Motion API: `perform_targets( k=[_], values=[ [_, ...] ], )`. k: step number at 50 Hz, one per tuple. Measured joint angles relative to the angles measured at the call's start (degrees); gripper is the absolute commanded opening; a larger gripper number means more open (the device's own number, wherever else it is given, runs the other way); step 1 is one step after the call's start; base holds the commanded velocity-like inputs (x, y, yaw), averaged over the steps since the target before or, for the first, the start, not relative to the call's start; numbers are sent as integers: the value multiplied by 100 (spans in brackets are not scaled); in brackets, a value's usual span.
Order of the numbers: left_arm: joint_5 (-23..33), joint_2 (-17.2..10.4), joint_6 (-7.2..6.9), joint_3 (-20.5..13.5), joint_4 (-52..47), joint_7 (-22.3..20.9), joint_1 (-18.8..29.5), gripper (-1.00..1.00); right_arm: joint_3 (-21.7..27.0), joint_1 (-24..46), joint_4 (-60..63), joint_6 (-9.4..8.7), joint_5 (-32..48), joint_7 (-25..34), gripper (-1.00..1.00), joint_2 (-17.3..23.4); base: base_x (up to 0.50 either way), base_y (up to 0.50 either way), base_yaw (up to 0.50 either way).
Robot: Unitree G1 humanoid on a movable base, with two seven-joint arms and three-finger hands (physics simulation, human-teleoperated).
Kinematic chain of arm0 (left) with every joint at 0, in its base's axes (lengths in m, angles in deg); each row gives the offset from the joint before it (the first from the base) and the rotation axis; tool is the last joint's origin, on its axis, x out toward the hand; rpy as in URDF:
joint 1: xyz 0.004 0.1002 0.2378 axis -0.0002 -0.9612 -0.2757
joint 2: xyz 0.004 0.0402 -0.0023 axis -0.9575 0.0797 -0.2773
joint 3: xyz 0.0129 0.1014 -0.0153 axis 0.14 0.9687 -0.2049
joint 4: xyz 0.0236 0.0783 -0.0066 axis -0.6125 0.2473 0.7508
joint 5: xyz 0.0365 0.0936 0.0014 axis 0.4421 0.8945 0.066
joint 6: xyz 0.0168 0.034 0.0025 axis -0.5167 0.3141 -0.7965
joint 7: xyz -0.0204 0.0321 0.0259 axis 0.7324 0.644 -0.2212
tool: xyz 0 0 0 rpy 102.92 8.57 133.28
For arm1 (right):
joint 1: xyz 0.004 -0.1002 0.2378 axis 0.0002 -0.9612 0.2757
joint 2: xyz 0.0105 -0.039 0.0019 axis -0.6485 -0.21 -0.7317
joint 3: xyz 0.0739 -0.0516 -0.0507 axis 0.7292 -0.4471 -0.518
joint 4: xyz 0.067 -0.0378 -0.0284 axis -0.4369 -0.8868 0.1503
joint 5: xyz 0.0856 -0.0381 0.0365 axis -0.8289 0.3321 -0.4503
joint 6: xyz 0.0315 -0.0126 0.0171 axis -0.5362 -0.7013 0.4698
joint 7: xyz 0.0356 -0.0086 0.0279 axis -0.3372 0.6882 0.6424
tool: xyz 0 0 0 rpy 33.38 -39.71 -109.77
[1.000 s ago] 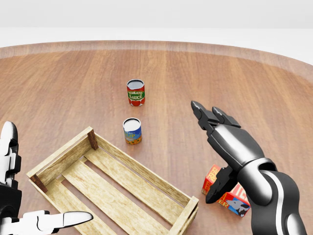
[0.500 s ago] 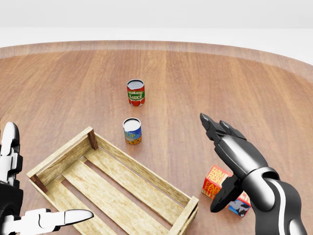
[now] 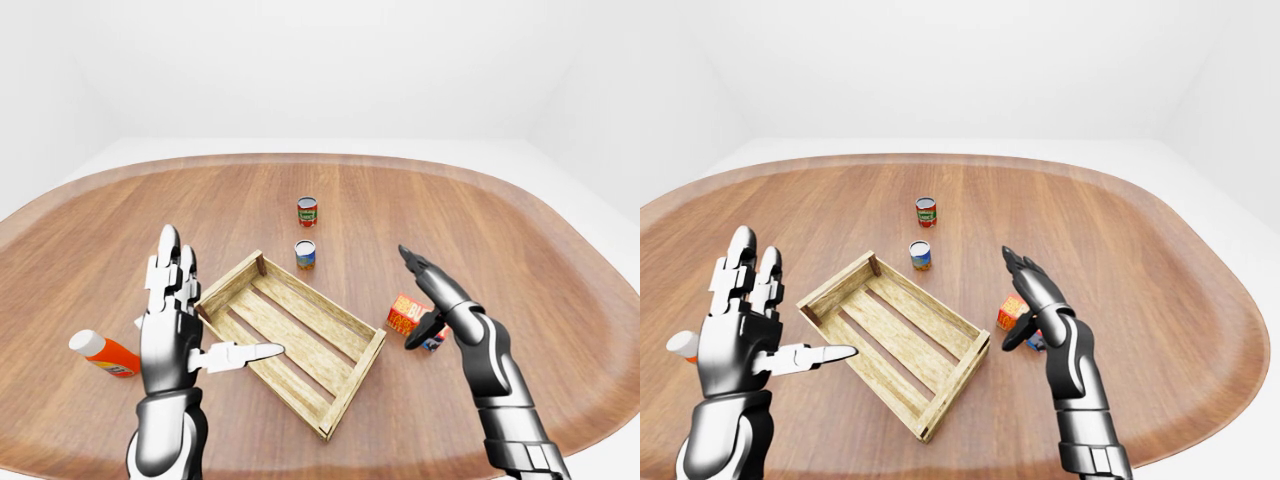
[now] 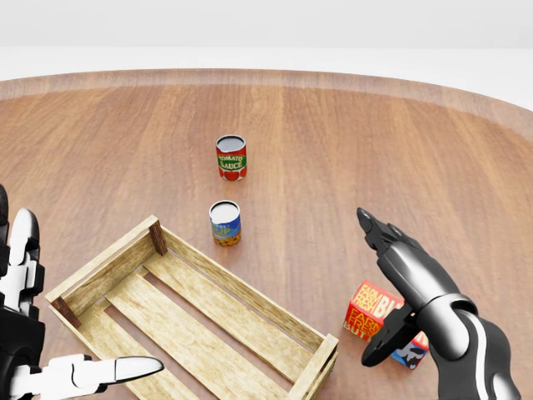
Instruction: Pick up the butter and put it in the tray.
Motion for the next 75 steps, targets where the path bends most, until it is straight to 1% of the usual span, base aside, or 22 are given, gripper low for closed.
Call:
perform_targets(
  k=[14, 25, 39, 56, 75],
  values=[
    [38, -27, 0, 39, 215, 66, 92, 100, 195, 161, -556, 0, -456, -609, 100, 153, 0, 0, 0],
    [57, -41, 0, 40, 330, 105, 151, 100, 147, 257, -1025, 0, -578, -953, 100, 248, 0, 0, 0],
    [79, -50, 0, 50, 361, 122, 169, 100, 55, 436, -1731, 0, -583, -1144, 100, 309, 0, 0, 0],
    [144, -57, 0, 75, 459, 166, 207, 100, 51, 673, -2669, 0, -785, -1312, 100, 425, 0, 0, 0],
    [223, -81, 0, 93, 618, 193, 262, 100, 27, 1385, -4567, 0, -1483, -1894, 100, 549, 0, 0, 0]
  ],
)
